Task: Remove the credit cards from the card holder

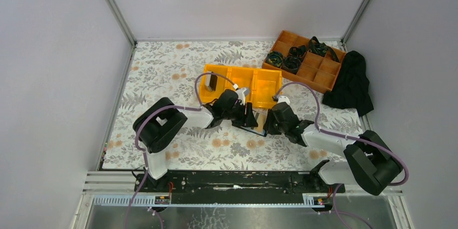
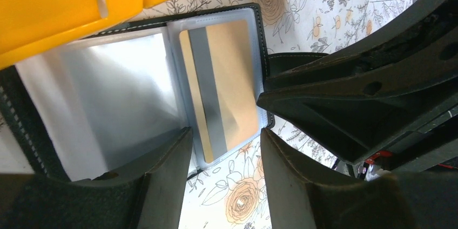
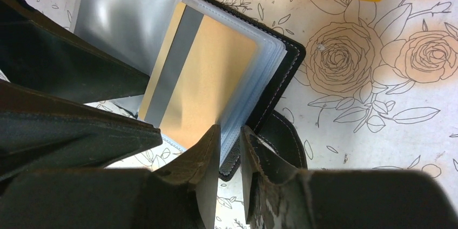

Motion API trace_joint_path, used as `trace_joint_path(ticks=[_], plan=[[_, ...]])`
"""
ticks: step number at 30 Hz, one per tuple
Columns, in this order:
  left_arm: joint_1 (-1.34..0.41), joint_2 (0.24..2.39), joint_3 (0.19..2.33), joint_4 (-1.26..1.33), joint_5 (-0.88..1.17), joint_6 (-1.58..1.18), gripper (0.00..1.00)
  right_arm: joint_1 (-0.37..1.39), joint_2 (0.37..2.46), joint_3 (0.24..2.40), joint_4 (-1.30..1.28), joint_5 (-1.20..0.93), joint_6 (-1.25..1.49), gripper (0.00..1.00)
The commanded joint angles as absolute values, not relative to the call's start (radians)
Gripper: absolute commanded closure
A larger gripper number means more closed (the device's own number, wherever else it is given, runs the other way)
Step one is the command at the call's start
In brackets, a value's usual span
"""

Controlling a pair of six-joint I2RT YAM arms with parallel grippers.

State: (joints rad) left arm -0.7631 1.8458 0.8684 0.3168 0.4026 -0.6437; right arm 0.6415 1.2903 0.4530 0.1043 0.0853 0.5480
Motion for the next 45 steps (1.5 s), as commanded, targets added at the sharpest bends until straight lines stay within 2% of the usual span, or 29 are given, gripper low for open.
trace_joint_path(ticks=[1, 7, 18, 36, 45], plan=[[-0.778, 1.891, 0.877, 0.42, 0.484, -0.687, 0.43, 0.631, 1.326, 0.458, 0.149, 0.068, 0.555, 0.73], [-0.785, 1.865, 0.865, 0.506, 0.569, -0.754, 0.53, 0.626, 1.364, 0.454, 0.174, 0.058, 0.555, 0.73], [-0.785, 1.841, 0.837, 0.639, 0.627, -0.847, 0.58, 0.623, 1.415, 0.441, 0.216, 0.033, 0.559, 0.73], [-0.755, 1.786, 0.796, 0.564, 0.551, -0.821, 0.59, 0.623, 1.4, 0.455, 0.163, 0.024, 0.546, 0.73], [-0.751, 1.748, 0.764, 0.537, 0.512, -0.802, 0.59, 0.623, 1.267, 0.377, 0.09, -0.001, 0.582, 0.73]])
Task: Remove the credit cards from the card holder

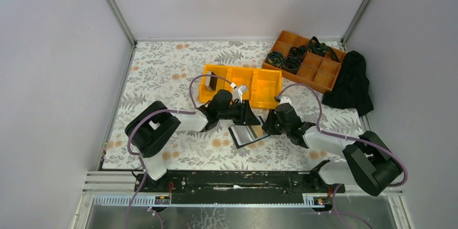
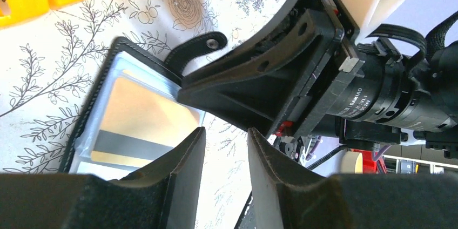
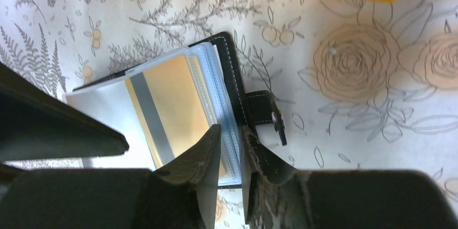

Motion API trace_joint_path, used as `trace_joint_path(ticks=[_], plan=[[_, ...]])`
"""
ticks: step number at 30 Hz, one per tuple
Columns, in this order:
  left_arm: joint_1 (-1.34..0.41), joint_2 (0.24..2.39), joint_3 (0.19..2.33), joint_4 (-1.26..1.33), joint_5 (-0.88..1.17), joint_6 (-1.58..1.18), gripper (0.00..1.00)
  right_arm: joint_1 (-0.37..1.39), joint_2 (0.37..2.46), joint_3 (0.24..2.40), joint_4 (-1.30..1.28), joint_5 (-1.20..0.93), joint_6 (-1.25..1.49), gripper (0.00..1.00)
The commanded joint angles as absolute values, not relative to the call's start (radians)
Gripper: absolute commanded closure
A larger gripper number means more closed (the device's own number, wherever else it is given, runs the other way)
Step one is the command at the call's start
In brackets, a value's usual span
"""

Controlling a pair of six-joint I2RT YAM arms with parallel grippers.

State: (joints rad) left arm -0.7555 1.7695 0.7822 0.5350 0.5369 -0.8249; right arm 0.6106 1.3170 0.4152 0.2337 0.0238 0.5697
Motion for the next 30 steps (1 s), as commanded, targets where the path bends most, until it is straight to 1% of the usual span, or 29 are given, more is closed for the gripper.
trace_joint_path(ticks=[1, 6, 10, 15, 20, 26, 30], plan=[[-0.75, 1.745, 0.761, 0.542, 0.512, -0.804, 0.59, 0.623, 1.252, 0.373, 0.082, -0.004, 0.583, 0.73], [-0.75, 1.732, 0.725, 0.591, 0.52, -0.848, 0.58, 0.624, 1.202, 0.378, 0.047, -0.002, 0.581, 0.73], [-0.75, 1.713, 0.653, 0.676, 0.512, -0.905, 0.52, 0.625, 1.15, 0.401, 0.022, -0.028, 0.586, 0.73], [-0.753, 1.702, 0.61, 0.718, 0.513, -0.943, 0.51, 0.624, 1.098, 0.463, -0.046, 0.0, 0.549, 0.72], [-0.767, 1.706, 0.591, 0.765, 0.506, -0.988, 0.51, 0.623, 1.157, 0.508, -0.044, 0.019, 0.51, 0.72], [-0.773, 1.751, 0.577, 0.838, 0.483, -1.047, 0.51, 0.619, 1.236, 0.496, 0.017, 0.021, 0.497, 0.72], [-0.786, 1.771, 0.585, 0.794, 0.443, -1.057, 0.51, 0.612, 1.252, 0.477, 0.041, 0.02, 0.498, 0.72]])
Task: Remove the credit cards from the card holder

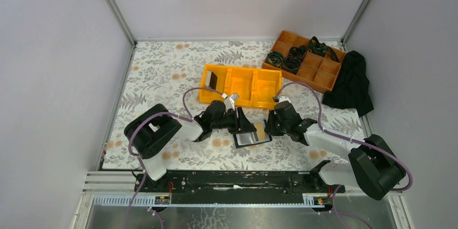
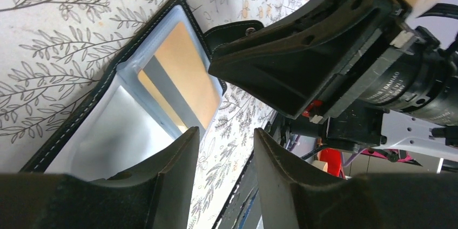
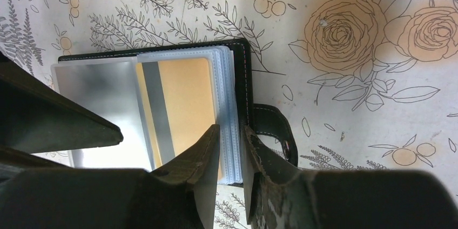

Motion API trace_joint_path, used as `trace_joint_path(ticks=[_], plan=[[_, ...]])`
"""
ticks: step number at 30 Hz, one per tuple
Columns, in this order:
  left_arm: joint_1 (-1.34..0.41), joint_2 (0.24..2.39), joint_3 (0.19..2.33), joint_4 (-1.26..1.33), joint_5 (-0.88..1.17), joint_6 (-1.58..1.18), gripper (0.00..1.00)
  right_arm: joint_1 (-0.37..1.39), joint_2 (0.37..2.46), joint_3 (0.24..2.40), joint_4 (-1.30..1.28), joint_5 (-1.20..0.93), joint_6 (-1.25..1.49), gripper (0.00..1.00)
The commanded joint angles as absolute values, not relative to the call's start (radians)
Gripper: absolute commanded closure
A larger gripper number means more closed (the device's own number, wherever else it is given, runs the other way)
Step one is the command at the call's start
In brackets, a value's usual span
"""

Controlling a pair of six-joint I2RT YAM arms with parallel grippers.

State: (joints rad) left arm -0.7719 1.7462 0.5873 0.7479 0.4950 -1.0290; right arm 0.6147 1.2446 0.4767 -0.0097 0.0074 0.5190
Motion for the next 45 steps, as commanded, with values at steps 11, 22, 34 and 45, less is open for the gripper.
trace_joint_path(ticks=[11, 22, 34, 45], plan=[[-0.801, 1.797, 0.599, 0.682, 0.368, -1.065, 0.5, 0.613, 1.184, 0.432, 0.029, -0.021, 0.523, 0.72], [-0.813, 1.834, 0.64, 0.715, 0.379, -1.094, 0.49, 0.614, 1.174, 0.389, 0.071, -0.061, 0.548, 0.72], [-0.815, 1.811, 0.68, 0.743, 0.436, -1.119, 0.49, 0.615, 1.208, 0.353, 0.121, -0.066, 0.567, 0.72], [-0.815, 1.864, 0.69, 0.866, 0.496, -1.177, 0.51, 0.615, 1.243, 0.347, 0.167, -0.094, 0.578, 0.72]])
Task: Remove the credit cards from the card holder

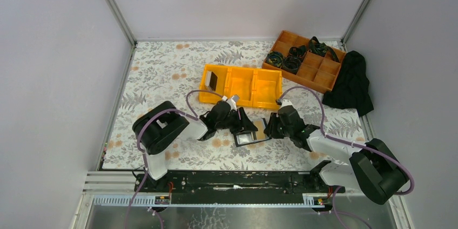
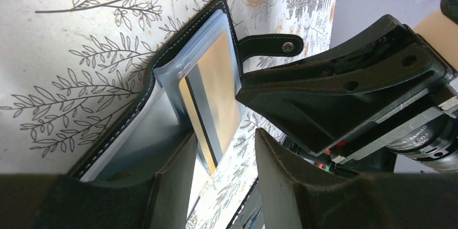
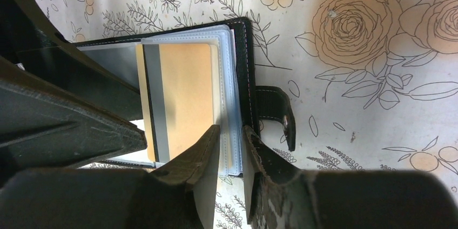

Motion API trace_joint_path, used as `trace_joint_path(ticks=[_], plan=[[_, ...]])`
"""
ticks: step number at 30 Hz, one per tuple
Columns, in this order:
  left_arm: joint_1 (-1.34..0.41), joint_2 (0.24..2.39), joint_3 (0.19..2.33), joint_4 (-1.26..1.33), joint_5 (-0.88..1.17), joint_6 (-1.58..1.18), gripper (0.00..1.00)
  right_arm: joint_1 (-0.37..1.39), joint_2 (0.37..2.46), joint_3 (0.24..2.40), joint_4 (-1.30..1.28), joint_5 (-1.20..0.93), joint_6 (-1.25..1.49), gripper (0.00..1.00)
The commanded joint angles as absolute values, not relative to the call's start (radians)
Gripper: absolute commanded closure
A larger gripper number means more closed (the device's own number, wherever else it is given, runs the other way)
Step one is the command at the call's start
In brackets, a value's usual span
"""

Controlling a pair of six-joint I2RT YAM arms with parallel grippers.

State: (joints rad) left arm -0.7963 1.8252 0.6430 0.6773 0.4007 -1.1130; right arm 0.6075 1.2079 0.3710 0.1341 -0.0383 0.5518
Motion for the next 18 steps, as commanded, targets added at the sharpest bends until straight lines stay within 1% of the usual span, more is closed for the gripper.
trace_joint_path(ticks=[1, 4, 10, 14, 15, 16, 17, 18], plan=[[-0.816, 1.88, 0.693, 0.895, 0.507, -1.193, 0.51, 0.615, 1.239, 0.344, 0.171, -0.1, 0.583, 0.72], [-0.814, 1.917, 0.699, 0.967, 0.529, -1.228, 0.51, 0.618, 1.224, 0.344, 0.178, -0.116, 0.59, 0.72], [-0.814, 1.924, 0.699, 0.972, 0.529, -1.224, 0.52, 0.637, 1.217, 0.344, 0.182, -0.124, 0.596, 0.72], [-0.811, 1.922, 0.694, 0.979, 0.525, -1.22, 0.52, 0.653, 1.25, 0.34, 0.213, -0.136, 0.607, 0.72], [-0.81, 1.921, 0.691, 0.984, 0.524, -1.222, 0.56, 0.655, 1.255, 0.338, 0.221, -0.138, 0.612, 0.71], [-0.81, 1.922, 0.687, 0.988, 0.523, -1.225, 0.69, 0.658, 1.257, 0.336, 0.227, -0.137, 0.617, 0.72], [-0.808, 1.924, 0.684, 0.992, 0.523, -1.227, 0.76, 0.658, 1.258, 0.335, 0.229, -0.135, 0.618, 0.72], [-0.807, 1.924, 0.679, 0.998, 0.524, -1.231, 0.86, 0.658, 1.255, 0.334, 0.225, -0.127, 0.618, 0.72]])
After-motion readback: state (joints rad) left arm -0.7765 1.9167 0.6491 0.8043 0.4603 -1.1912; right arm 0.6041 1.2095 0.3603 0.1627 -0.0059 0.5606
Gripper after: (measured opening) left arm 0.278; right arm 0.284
